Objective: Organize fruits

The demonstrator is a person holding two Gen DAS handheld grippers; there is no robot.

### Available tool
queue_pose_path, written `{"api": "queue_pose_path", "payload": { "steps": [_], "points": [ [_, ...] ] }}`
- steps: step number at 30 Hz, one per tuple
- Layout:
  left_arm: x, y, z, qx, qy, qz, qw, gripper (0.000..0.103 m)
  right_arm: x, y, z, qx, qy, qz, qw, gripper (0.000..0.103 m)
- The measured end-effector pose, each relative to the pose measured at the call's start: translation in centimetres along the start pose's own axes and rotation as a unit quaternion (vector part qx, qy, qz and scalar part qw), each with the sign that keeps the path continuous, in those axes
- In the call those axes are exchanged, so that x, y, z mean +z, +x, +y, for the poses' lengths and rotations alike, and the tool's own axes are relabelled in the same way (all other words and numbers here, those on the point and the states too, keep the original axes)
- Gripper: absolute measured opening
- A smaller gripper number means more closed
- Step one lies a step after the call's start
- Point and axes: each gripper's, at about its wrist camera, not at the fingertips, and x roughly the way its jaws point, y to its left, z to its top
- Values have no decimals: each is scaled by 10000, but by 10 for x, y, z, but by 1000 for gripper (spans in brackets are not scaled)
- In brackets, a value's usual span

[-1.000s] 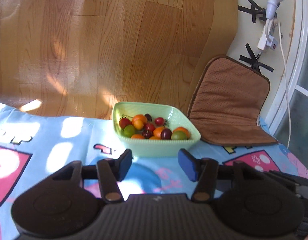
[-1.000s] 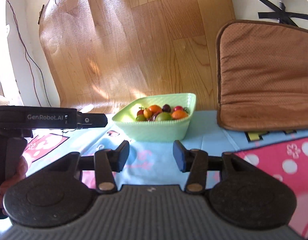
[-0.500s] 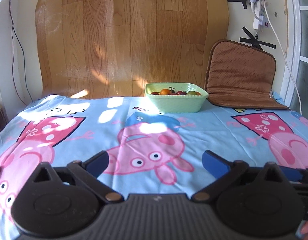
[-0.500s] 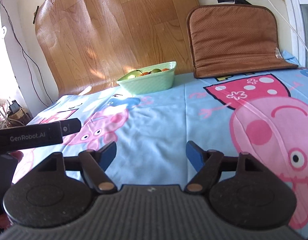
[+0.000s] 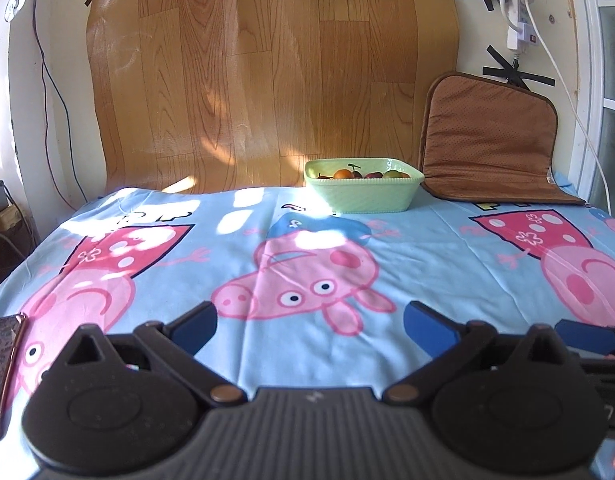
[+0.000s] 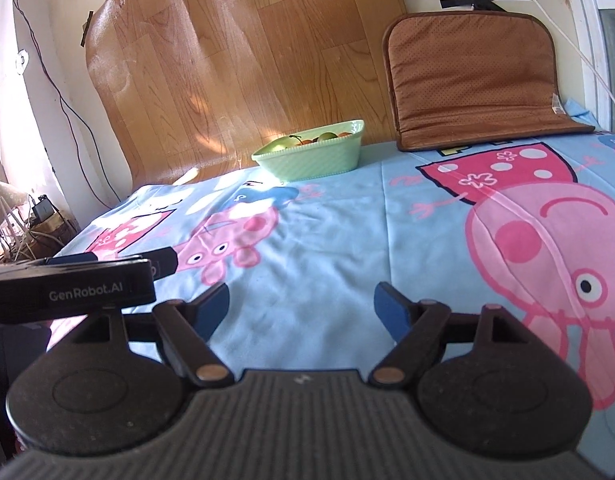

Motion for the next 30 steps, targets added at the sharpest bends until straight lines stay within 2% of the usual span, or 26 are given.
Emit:
{"api": "queue_pose_path", "payload": {
  "steps": [10,16,30],
  "points": [
    [-2,0,5,67,-103,23,9999,103,-2,-1,-2,-98,66,1,9999,83],
    [-4,1,1,294,36,-3,9996,103,-3,-2,-3,-135,129,2,9998,83],
    [-7,6,-2,324,150,136,9993,103,-4,-4,-6,-203,268,-78,9994,84]
  ]
}}
